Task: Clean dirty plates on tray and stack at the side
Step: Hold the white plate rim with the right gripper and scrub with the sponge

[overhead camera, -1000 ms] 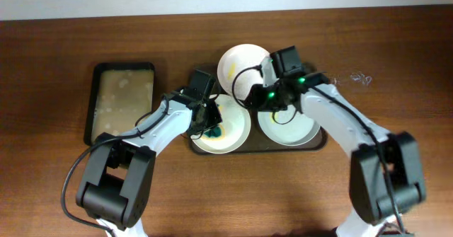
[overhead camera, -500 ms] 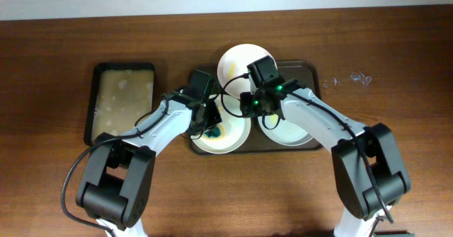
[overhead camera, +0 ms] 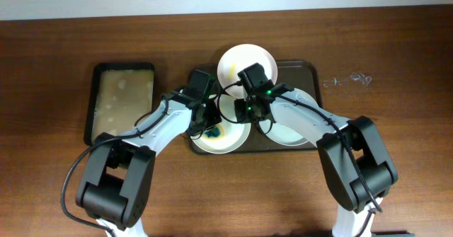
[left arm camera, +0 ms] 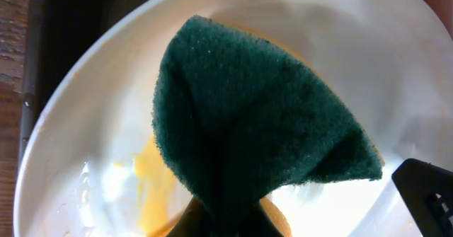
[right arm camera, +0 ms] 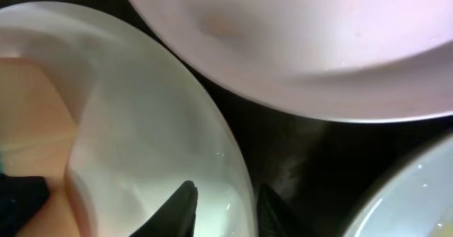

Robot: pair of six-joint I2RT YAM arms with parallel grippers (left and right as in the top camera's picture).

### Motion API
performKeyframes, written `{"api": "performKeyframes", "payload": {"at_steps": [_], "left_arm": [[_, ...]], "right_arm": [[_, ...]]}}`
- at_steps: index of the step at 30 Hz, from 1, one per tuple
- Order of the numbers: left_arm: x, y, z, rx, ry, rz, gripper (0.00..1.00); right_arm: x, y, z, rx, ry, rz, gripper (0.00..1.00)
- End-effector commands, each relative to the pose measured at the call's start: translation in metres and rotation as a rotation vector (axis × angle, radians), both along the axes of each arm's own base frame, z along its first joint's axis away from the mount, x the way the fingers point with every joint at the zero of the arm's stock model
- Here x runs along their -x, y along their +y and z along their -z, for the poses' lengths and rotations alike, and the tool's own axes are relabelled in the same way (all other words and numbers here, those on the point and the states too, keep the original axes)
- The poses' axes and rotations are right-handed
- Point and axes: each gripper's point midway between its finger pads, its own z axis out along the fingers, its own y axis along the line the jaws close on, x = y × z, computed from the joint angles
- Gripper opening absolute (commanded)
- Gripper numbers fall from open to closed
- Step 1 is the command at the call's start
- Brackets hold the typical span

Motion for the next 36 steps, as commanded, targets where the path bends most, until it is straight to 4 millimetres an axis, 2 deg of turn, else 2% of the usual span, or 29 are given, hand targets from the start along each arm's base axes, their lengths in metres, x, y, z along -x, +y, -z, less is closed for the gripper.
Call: {"api": "performKeyframes", "payload": {"at_steps": [1, 2, 3, 4, 5, 6, 7, 9, 11, 12, 13, 21, 24, 27, 31, 34, 36], "left_arm": [[0.001, -0.006, 0.001, -0.007, -0.001, 0.014, 0.06], [0.002, -0.009, 0.0, -0.006, -0.005, 0.022, 0.12], [0.002, -0.012, 0.0, -0.003, -0.01, 0.03, 0.33], [0.002, -0.016, 0.0, -0.001, -0.017, 0.038, 0.65], [0.001, -0.017, -0.001, -0.017, -0.033, 0.042, 0.76], [0.0, -0.015, -0.001, -0.03, -0.042, 0.039, 0.75], [-0.001, -0.014, -0.001, -0.039, -0.047, 0.037, 0.67], [-0.002, -0.012, 0.0, -0.05, -0.052, 0.033, 0.36], [-0.002, -0.012, 0.0, -0.05, -0.052, 0.033, 0.17], [-0.002, -0.013, 0.0, -0.05, -0.052, 0.034, 0.03], [-0.002, -0.013, 0.0, -0.05, -0.052, 0.035, 0.0], [-0.011, -0.039, -0.01, 0.07, -0.096, 0.071, 0.0], [-0.009, -0.038, -0.006, 0.056, -0.093, 0.071, 0.0], [-0.003, -0.027, 0.009, -0.002, -0.071, 0.059, 0.0], [0.011, 0.019, 0.03, -0.236, -0.026, 0.013, 0.0], [0.011, 0.052, 0.023, -0.416, -0.041, -0.018, 0.0], [0.005, 0.061, 0.011, -0.479, -0.057, -0.029, 0.0]], "right_arm": [[0.01, -0.004, 0.016, 0.027, 0.03, 0.008, 0.26], [0.011, -0.004, 0.016, 0.028, 0.032, 0.008, 0.25], [0.011, -0.004, 0.017, 0.029, 0.033, 0.008, 0.25], [0.011, -0.004, 0.017, 0.028, 0.033, 0.008, 0.24], [0.011, -0.004, 0.017, 0.028, 0.034, 0.008, 0.25], [0.011, -0.004, 0.017, 0.028, 0.034, 0.008, 0.24], [0.011, -0.004, 0.017, 0.029, 0.034, 0.008, 0.24], [0.012, -0.004, 0.017, 0.029, 0.035, 0.008, 0.25], [0.012, -0.004, 0.017, 0.029, 0.035, 0.008, 0.25], [0.012, -0.004, 0.017, 0.029, 0.035, 0.008, 0.25], [0.012, -0.004, 0.017, 0.029, 0.035, 0.008, 0.25], [0.011, -0.004, 0.017, 0.029, 0.034, 0.008, 0.24], [0.011, -0.004, 0.017, 0.029, 0.034, 0.008, 0.24], [0.011, -0.004, 0.017, 0.029, 0.034, 0.008, 0.24], [0.012, -0.004, 0.017, 0.03, 0.036, 0.008, 0.24], [0.012, -0.005, 0.017, 0.031, 0.037, 0.009, 0.24], [0.012, -0.005, 0.018, 0.031, 0.038, 0.009, 0.21]]}}
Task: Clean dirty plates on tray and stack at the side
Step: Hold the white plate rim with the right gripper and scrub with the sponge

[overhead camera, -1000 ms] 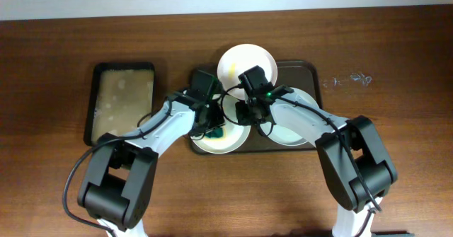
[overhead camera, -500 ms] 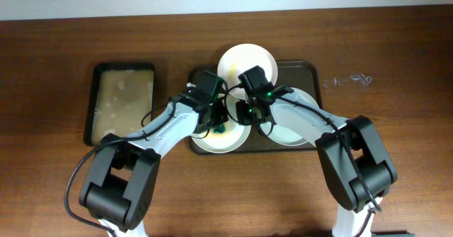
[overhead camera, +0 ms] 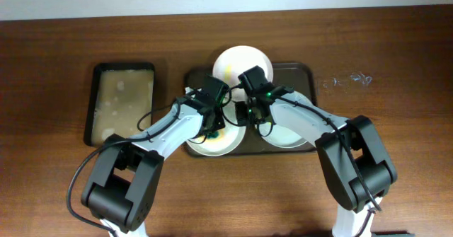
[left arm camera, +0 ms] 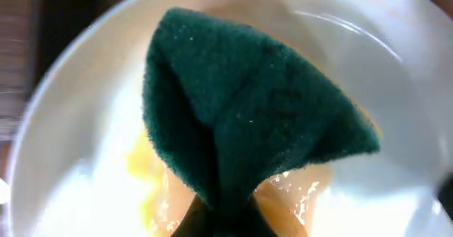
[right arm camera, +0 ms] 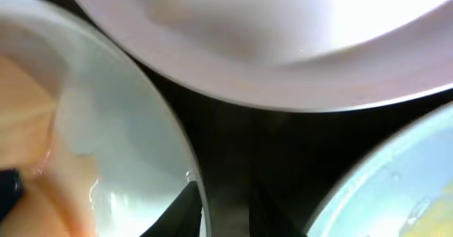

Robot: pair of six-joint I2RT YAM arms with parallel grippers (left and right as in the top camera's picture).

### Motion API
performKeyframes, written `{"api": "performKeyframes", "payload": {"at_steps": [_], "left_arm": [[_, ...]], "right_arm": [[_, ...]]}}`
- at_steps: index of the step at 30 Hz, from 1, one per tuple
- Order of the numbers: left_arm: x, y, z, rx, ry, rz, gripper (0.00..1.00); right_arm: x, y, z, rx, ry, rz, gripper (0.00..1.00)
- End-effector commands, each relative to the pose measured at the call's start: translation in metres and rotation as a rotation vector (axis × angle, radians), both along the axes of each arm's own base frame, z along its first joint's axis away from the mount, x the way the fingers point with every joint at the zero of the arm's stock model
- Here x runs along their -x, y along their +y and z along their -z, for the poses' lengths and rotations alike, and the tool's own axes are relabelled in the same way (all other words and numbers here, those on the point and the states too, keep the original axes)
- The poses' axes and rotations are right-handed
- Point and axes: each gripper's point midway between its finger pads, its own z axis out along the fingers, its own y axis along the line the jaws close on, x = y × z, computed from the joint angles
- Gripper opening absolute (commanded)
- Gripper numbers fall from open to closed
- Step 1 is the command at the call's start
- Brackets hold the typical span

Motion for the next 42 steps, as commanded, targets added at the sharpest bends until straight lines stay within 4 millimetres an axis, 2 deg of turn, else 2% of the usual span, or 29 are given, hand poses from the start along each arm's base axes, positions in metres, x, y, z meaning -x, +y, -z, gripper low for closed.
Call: {"api": "performKeyframes", "payload": {"at_steps": [1, 4, 7, 9, 15, 17, 22, 24, 27, 31, 33, 37, 39, 42], "left_arm": [[-0.008, 0.055, -0.006, -0.302, -0.026, -0.062, 0.0], [-0.018, 0.055, -0.029, -0.326, -0.044, -0.068, 0.0], [-0.028, 0.046, -0.046, -0.298, -0.061, -0.07, 0.0], [-0.026, 0.038, -0.043, -0.249, -0.041, -0.061, 0.0], [-0.029, -0.015, -0.027, 0.074, 0.037, 0.058, 0.0], [-0.023, -0.016, -0.014, 0.115, 0.094, 0.074, 0.0], [-0.003, -0.005, 0.014, 0.126, 0.199, 0.114, 0.0], [0.008, 0.007, 0.025, 0.077, 0.226, 0.103, 0.0], [0.014, 0.035, 0.033, -0.071, 0.223, 0.079, 0.0], [0.014, 0.065, 0.028, -0.232, 0.207, 0.059, 0.0], [0.013, 0.072, 0.024, -0.274, 0.199, 0.054, 0.0], [0.013, 0.096, 0.003, -0.39, 0.152, -0.043, 0.0], [0.013, 0.1, -0.009, -0.404, 0.132, -0.06, 0.0], [0.01, 0.094, -0.021, -0.356, 0.097, -0.079, 0.0]], "right_arm": [[0.007, -0.002, 0.01, 0.03, 0.017, -0.012, 0.2], [0.007, -0.003, 0.01, 0.031, 0.019, -0.011, 0.2], [0.007, -0.003, 0.01, 0.031, 0.02, -0.01, 0.15], [0.007, -0.004, 0.01, 0.032, 0.021, -0.01, 0.15], [0.008, -0.004, 0.011, 0.034, 0.025, -0.01, 0.15], [0.009, -0.005, 0.011, 0.037, 0.028, -0.01, 0.15], [0.007, -0.008, 0.011, 0.054, 0.018, -0.002, 0.15], [0.007, -0.008, 0.011, 0.054, 0.018, -0.002, 0.15], [0.006, -0.008, 0.011, 0.053, 0.016, -0.002, 0.15], [0.006, -0.008, 0.011, 0.053, 0.015, -0.002, 0.15], [0.006, -0.008, 0.011, 0.054, 0.015, -0.002, 0.15], [0.006, -0.008, 0.011, 0.056, 0.014, 0.0, 0.15], [0.006, -0.008, 0.011, 0.056, 0.013, 0.0, 0.15], [0.006, -0.008, 0.011, 0.056, 0.013, 0.0, 0.15]]}}
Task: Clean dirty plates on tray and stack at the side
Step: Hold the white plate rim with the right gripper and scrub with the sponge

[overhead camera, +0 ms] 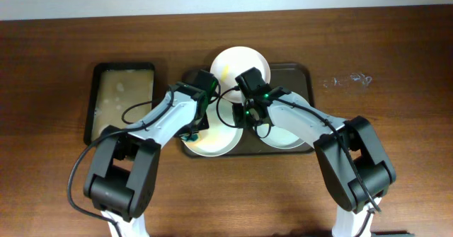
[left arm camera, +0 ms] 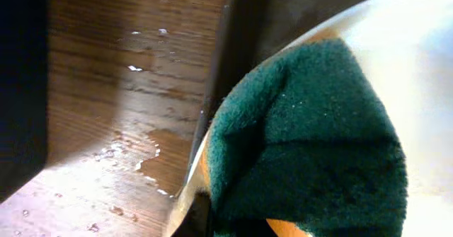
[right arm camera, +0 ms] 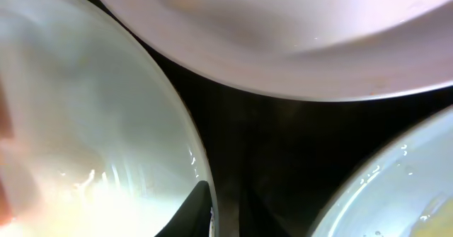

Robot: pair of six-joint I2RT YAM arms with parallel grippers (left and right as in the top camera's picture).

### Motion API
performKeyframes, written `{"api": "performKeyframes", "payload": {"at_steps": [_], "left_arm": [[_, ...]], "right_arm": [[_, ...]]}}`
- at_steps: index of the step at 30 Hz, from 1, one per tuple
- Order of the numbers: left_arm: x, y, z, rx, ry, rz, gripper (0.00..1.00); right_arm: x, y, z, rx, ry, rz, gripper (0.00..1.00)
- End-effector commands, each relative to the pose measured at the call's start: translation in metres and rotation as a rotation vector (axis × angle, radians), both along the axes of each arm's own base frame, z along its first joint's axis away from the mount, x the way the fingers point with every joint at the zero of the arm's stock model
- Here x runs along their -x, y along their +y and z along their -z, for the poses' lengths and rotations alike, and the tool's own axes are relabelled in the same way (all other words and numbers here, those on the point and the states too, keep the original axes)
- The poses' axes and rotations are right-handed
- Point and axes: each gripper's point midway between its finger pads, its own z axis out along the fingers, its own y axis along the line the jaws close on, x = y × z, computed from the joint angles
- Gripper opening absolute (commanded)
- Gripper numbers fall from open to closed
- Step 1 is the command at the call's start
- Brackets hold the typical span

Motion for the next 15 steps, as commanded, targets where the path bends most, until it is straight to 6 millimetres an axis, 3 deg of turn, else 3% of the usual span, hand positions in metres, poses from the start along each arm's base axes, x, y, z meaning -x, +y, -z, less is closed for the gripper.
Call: {"api": "performKeyframes", "payload": {"at_steps": [1, 6, 8, 14, 15], "left_arm": [[0.0, 0.021, -0.015, -0.049, -0.052, -0.064, 0.0], [-0.001, -0.056, -0.002, 0.363, 0.004, 0.103, 0.0], [0.001, -0.07, -0.001, 0.443, 0.012, 0.12, 0.0], [0.016, -0.064, 0.018, 0.441, 0.039, 0.116, 0.0], [0.014, -0.053, 0.02, 0.373, 0.023, 0.107, 0.0]], "right_arm": [[-0.001, -0.016, 0.011, 0.072, -0.002, 0.023, 0.15], [-0.001, -0.016, 0.011, 0.072, -0.002, 0.023, 0.15], [-0.001, -0.016, 0.011, 0.072, -0.002, 0.023, 0.15], [-0.001, -0.016, 0.01, 0.069, -0.005, 0.023, 0.15], [-0.001, -0.016, 0.011, 0.07, -0.005, 0.023, 0.07]]}}
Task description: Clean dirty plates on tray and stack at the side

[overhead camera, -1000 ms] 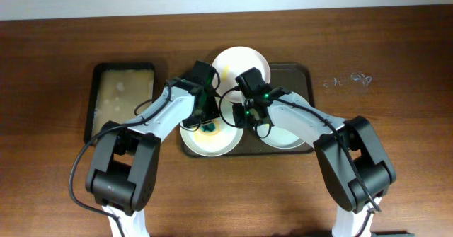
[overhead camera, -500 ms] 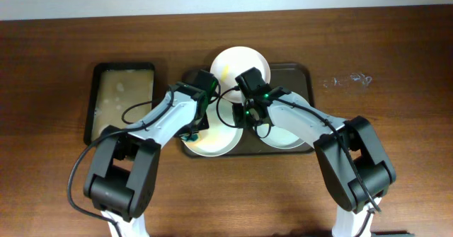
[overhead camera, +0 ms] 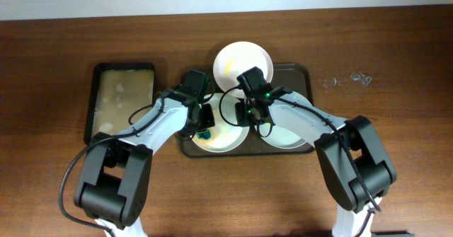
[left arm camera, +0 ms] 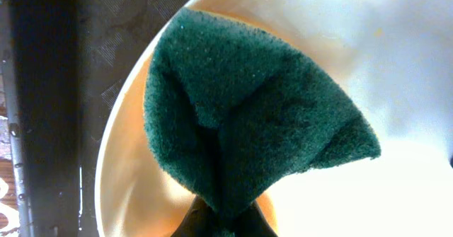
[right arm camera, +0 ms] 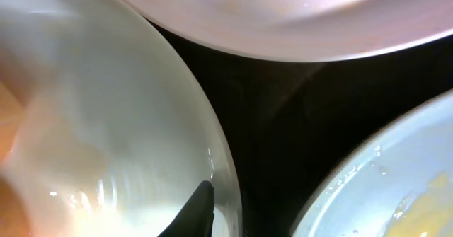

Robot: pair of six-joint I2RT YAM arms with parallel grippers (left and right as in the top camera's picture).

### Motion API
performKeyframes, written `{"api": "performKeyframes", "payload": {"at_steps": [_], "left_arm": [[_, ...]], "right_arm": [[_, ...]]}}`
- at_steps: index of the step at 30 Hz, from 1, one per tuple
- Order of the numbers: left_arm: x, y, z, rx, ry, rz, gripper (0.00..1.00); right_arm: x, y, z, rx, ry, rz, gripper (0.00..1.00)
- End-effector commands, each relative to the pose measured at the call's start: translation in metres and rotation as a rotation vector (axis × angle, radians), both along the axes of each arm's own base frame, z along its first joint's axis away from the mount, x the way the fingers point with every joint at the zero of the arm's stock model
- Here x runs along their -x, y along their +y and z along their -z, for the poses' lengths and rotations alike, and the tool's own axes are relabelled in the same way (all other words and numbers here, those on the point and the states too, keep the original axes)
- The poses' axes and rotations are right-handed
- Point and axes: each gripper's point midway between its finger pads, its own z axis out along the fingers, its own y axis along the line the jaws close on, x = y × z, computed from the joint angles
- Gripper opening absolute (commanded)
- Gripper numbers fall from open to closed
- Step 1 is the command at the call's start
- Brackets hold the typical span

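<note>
Three white plates sit on a dark tray (overhead camera: 304, 71). The front left plate (overhead camera: 225, 141) carries an orange-yellow film. My left gripper (overhead camera: 202, 124) is shut on a folded green sponge (left arm camera: 248, 110), pressed onto that plate (left arm camera: 340, 46) near its left rim; the film (left arm camera: 131, 166) shows beside the sponge. At the plate's right rim my right gripper (overhead camera: 249, 113) grips the edge. One finger (right arm camera: 198, 212) lies inside the plate (right arm camera: 106, 124); the other is hidden behind the rim.
A second plate (overhead camera: 244, 61) leans over the tray's back edge, and a third (overhead camera: 289, 134) with yellow smears lies at the front right. A shallow pan of soapy water (overhead camera: 120, 99) stands on the wooden table to the left.
The sponge was at the plate's left edge, over the tray rim with wet table wood showing. It now sits further inside the plate. The right gripper has kept its place on the rim.
The sponge lay on a yellow smear in the middle of the front left plate, then a little further across it. Later it was at the left rim, and now it is back inside. The yellow looks thinner. My right gripper held the rim throughout.
</note>
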Motion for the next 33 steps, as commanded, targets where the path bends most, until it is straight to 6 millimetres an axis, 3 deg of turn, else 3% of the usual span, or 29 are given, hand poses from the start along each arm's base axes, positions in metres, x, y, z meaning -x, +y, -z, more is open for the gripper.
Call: {"api": "performKeyframes", "payload": {"at_steps": [1, 4, 6, 9, 12, 15, 20, 22, 23, 26, 28, 30, 33], "left_arm": [[0.02, 0.008, 0.015, -0.047, 0.05, 0.025, 0.0], [0.011, 0.021, 0.004, -0.112, 0.01, 0.001, 0.0], [-0.004, 0.025, -0.025, -0.092, -0.058, -0.025, 0.0], [-0.015, 0.016, -0.062, -0.011, -0.153, -0.027, 0.0], [-0.011, 0.002, -0.073, 0.079, -0.153, -0.002, 0.0], [-0.001, 0.0, -0.054, 0.087, -0.1, -0.012, 0.0], [0.01, -0.01, 0.005, 0.14, -0.023, 0.002, 0.0], [0.011, -0.01, 0.019, 0.137, -0.017, 0.001, 0.0], [0.011, -0.007, 0.025, 0.119, -0.013, -0.003, 0.0], [0.004, 0.028, 0.029, -0.07, -0.058, -0.053, 0.0], [0.001, 0.051, 0.019, -0.186, -0.089, -0.086, 0.0], [-0.006, 0.074, -0.006, -0.296, -0.144, -0.124, 0.0], [-0.016, 0.079, -0.055, -0.3, -0.255, -0.154, 0.0]], "right_arm": [[0.004, -0.005, 0.009, 0.025, 0.016, -0.002, 0.04], [0.004, -0.005, 0.009, 0.024, 0.017, -0.004, 0.04], [0.006, -0.002, 0.009, 0.008, 0.024, -0.01, 0.04], [0.006, -0.001, 0.009, 0.003, 0.027, -0.012, 0.04], [0.006, -0.001, 0.009, 0.002, 0.027, -0.012, 0.04], [0.006, -0.001, 0.009, 0.002, 0.027, -0.012, 0.04], [0.006, -0.001, 0.009, 0.001, 0.024, -0.012, 0.04], [0.006, -0.001, 0.009, 0.001, 0.024, -0.012, 0.04], [0.006, -0.001, 0.009, 0.001, 0.024, -0.012, 0.04], [0.006, -0.001, 0.009, 0.002, 0.025, -0.012, 0.04], [0.006, -0.002, 0.009, 0.008, 0.023, -0.01, 0.04], [0.005, -0.004, 0.009, 0.019, 0.018, -0.006, 0.04], [0.002, -0.003, 0.007, 0.015, 0.011, -0.006, 0.04]]}}
